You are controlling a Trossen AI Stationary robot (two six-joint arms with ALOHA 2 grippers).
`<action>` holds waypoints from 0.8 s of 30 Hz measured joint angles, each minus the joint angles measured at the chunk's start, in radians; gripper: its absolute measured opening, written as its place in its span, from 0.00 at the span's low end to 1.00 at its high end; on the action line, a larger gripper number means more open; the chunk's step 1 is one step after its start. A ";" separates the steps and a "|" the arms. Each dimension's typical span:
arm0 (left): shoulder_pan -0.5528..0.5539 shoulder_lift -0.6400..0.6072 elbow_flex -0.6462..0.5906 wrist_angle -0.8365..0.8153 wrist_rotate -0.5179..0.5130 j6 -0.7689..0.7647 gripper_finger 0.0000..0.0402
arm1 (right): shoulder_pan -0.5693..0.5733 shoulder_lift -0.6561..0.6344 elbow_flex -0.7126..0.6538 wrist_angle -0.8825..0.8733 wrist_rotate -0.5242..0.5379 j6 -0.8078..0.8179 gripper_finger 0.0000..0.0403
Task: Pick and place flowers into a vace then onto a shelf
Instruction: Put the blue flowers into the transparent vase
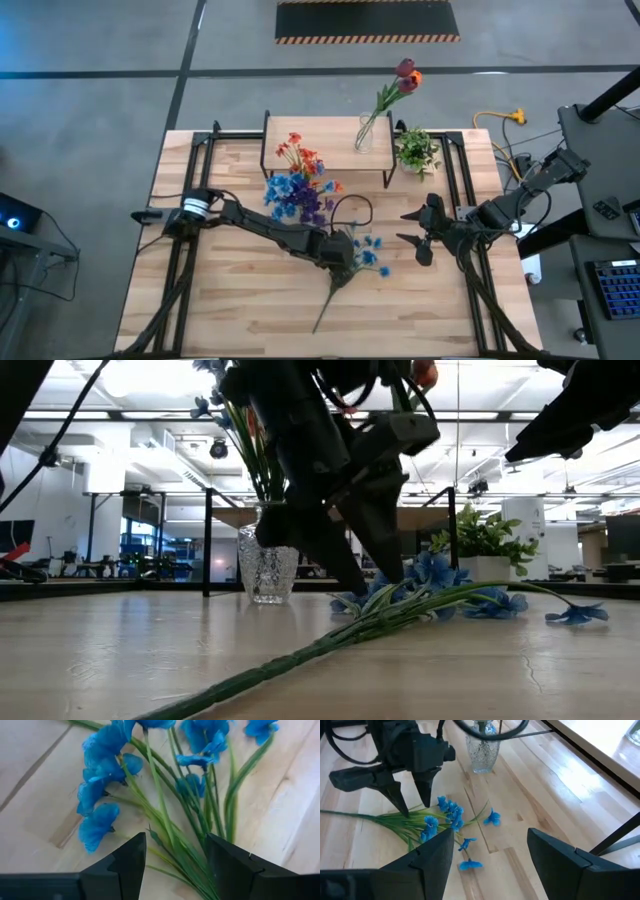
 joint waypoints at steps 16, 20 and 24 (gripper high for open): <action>0.000 0.025 0.000 0.003 -0.004 -0.001 0.46 | 0.000 0.000 0.000 -0.001 0.000 0.000 0.60; 0.000 0.026 0.000 0.004 -0.009 0.000 0.42 | 0.000 0.000 0.000 -0.001 0.000 0.000 0.60; 0.000 0.030 0.000 0.004 -0.010 -0.002 0.35 | 0.000 0.000 0.000 -0.001 0.000 0.001 0.60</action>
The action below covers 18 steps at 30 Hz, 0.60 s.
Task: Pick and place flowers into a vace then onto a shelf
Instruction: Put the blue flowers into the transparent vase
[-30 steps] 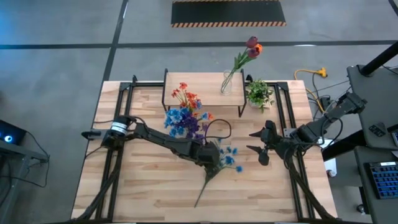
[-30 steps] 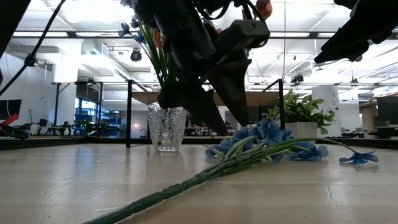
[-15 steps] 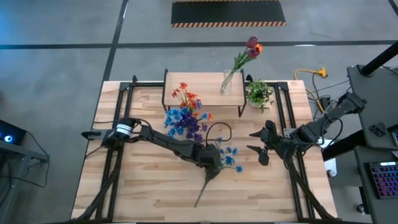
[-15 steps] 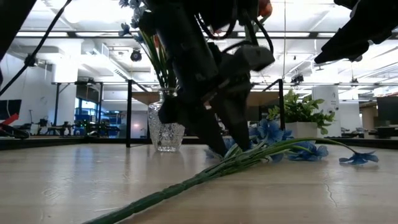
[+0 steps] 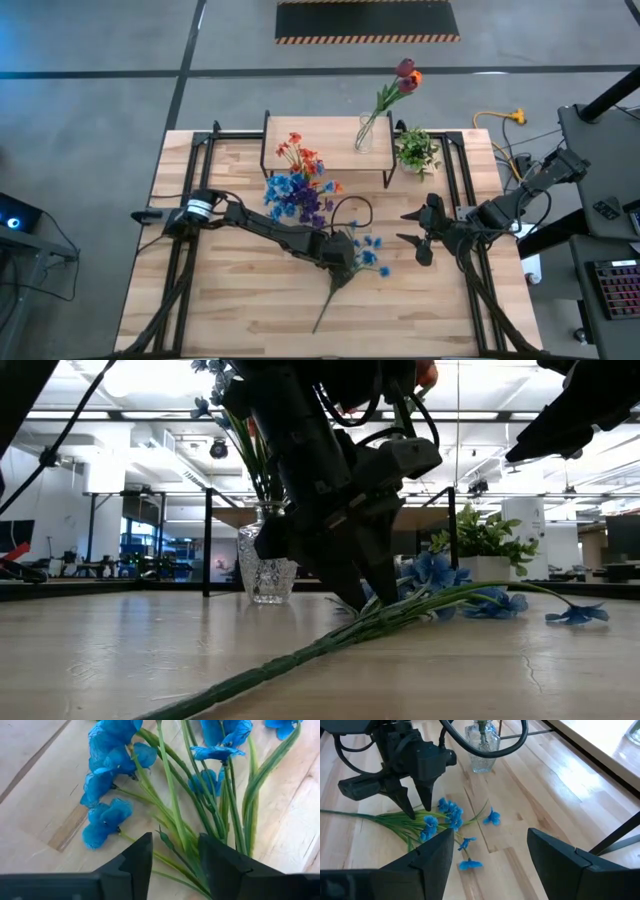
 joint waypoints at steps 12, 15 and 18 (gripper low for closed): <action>0.000 0.000 0.011 0.043 0.000 0.017 0.02 | 0.000 0.000 0.000 0.000 0.000 0.002 0.60; 0.000 0.000 0.013 0.101 0.002 0.032 0.03 | 0.000 0.000 0.000 0.000 0.000 0.002 0.60; 0.000 0.000 0.014 0.133 0.018 0.048 0.05 | 0.000 0.000 0.000 0.000 0.000 0.003 0.60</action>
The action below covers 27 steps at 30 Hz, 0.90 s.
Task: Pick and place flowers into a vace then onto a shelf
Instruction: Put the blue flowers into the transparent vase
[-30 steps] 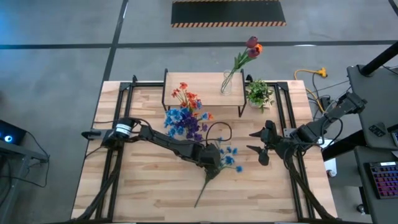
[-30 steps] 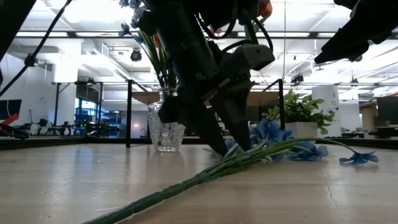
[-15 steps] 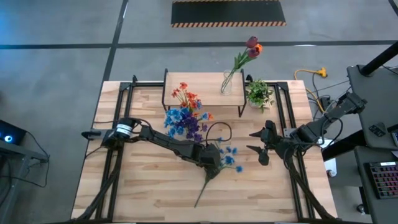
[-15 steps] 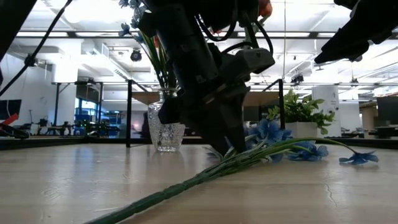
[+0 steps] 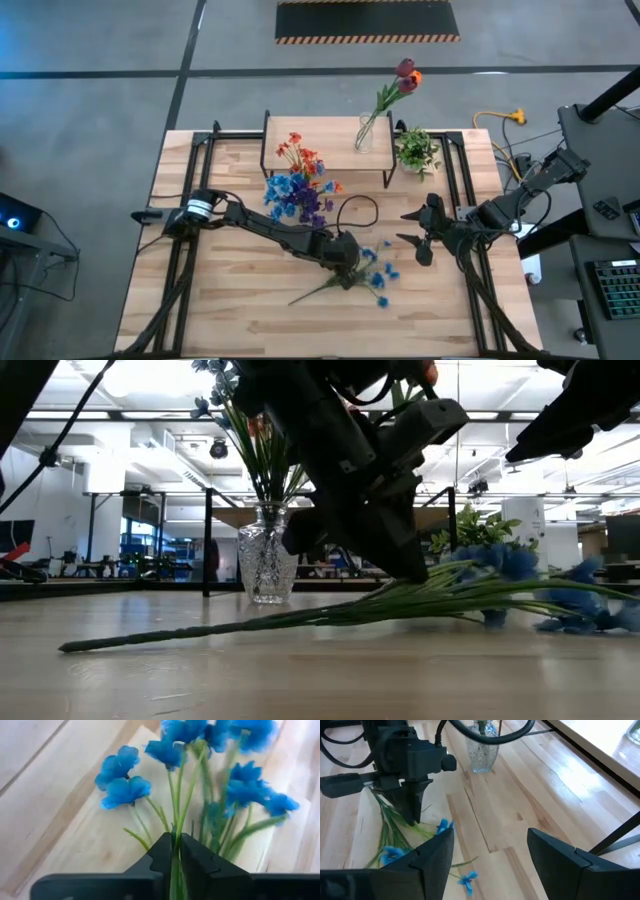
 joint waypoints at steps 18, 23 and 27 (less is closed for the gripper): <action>-0.044 -0.001 0.000 0.032 0.109 0.176 0.62 | 0.000 0.000 -0.002 -0.001 0.000 0.004 0.60; -0.052 -0.001 0.000 -0.021 0.066 0.189 0.70 | 0.000 0.000 -0.012 -0.002 -0.001 0.005 0.60; -0.052 -0.001 0.000 -0.065 0.047 0.189 0.70 | 0.000 0.000 -0.016 0.000 -0.001 0.007 0.60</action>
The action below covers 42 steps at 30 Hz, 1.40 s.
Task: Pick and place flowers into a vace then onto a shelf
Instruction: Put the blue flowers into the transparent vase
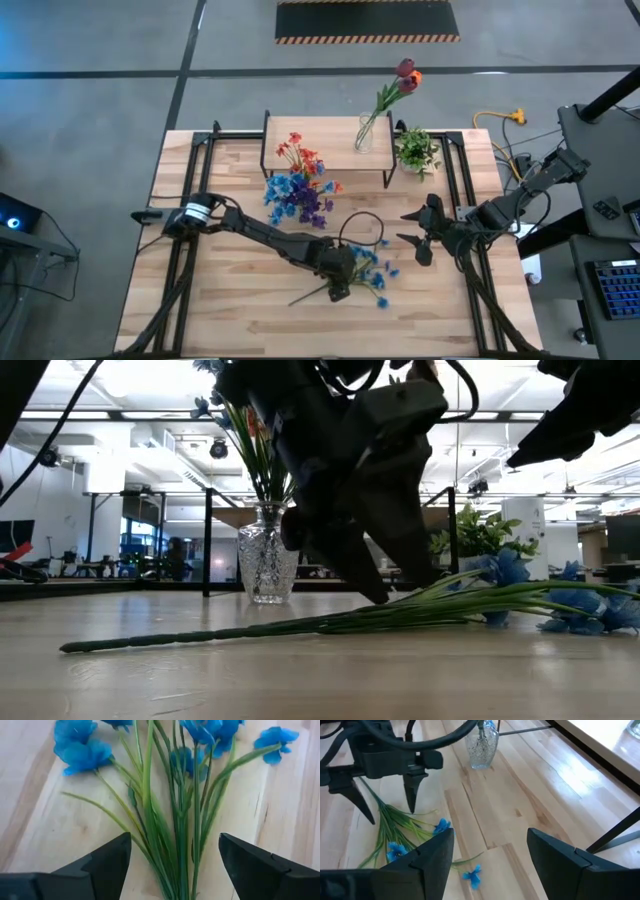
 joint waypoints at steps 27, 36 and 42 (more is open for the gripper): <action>-0.041 0.043 0.002 0.001 -0.072 0.023 0.60 | 0.000 0.000 -0.011 0.003 0.003 0.008 0.60; -0.038 0.044 0.003 -0.009 -0.091 0.023 0.36 | 0.000 0.000 -0.013 0.003 0.003 0.008 0.60; -0.038 0.046 0.006 -0.003 -0.094 0.022 0.22 | 0.000 0.000 -0.016 0.003 0.003 0.002 0.60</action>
